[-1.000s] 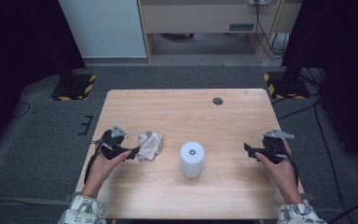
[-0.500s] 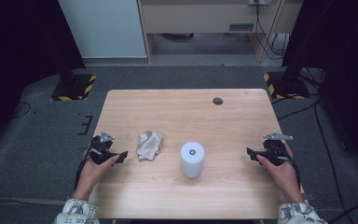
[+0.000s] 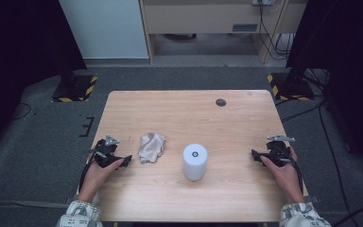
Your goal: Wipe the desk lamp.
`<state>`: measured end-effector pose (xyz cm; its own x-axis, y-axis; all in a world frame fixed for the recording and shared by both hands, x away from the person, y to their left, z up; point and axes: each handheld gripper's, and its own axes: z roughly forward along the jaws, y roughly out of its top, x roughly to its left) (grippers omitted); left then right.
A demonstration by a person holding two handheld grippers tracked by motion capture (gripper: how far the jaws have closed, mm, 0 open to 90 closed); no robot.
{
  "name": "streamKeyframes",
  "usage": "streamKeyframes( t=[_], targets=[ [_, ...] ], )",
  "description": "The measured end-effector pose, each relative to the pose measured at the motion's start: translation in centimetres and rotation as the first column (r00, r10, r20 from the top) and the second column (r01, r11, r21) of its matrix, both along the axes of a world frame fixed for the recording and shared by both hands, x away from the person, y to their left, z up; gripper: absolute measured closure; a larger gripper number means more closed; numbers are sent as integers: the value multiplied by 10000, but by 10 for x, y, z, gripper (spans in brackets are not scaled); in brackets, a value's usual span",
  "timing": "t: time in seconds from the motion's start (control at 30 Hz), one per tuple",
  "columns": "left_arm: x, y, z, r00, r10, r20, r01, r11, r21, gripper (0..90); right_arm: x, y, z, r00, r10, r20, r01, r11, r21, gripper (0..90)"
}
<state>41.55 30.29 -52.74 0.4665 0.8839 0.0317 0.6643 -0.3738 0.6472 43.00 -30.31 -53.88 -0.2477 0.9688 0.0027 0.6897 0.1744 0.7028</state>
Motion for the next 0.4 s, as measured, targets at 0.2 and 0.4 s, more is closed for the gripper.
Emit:
streamKeyframes(
  t=[0.2, 0.4],
  targets=[
    [0, 0, -6, 9999, 12, 150, -6, 9993, -365, 8, -1, 5, -1, 9999, 32, 99, -32, 10000, -26, 28],
    [-1, 1, -10, 9991, 27, 428, -2, 9984, -568, 0, -2, 9, -1, 9998, 182, 81, -182, 9998, 7, 28]
  ],
)
